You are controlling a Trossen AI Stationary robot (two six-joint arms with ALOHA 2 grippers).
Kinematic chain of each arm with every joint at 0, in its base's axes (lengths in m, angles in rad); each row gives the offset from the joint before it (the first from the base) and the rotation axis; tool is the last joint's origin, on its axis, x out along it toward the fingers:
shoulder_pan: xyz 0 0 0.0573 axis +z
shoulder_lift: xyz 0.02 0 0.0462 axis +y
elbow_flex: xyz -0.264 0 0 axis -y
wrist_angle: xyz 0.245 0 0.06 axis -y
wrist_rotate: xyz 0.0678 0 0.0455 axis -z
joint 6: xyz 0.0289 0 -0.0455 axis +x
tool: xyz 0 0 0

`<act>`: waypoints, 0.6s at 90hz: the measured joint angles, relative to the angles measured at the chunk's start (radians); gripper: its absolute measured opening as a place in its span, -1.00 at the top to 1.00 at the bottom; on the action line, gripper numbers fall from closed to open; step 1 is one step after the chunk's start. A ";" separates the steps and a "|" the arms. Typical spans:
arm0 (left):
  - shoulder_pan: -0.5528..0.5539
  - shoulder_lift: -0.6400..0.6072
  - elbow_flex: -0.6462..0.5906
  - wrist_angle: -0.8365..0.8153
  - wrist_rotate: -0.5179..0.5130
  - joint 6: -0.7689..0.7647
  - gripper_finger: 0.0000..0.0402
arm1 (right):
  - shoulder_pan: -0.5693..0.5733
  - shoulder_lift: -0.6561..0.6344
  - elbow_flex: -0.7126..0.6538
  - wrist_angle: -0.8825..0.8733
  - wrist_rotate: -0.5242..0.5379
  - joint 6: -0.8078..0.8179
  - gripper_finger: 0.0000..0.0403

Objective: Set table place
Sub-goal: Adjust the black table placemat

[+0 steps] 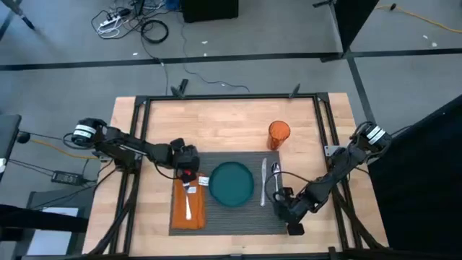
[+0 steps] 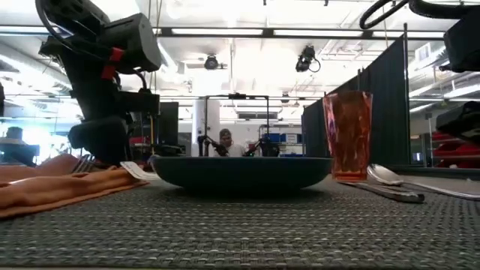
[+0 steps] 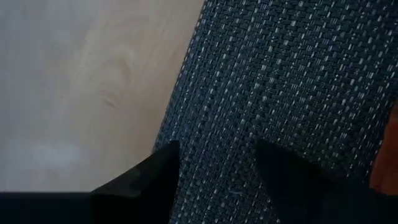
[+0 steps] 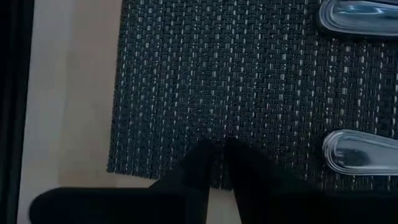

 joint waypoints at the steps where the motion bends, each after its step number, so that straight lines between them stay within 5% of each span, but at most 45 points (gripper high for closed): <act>1: -0.001 0.000 0.000 -0.001 0.000 0.000 -0.01 | 0.000 0.000 0.000 0.001 0.000 0.000 0.83; 26: -0.004 0.004 0.023 -0.022 -0.015 0.029 -0.01 | 0.000 -0.007 -0.001 0.014 -0.005 0.000 0.83; 54: -0.005 0.003 0.238 -0.120 -0.030 0.154 -0.01 | -0.010 -0.182 -0.002 -0.049 -0.011 0.014 0.83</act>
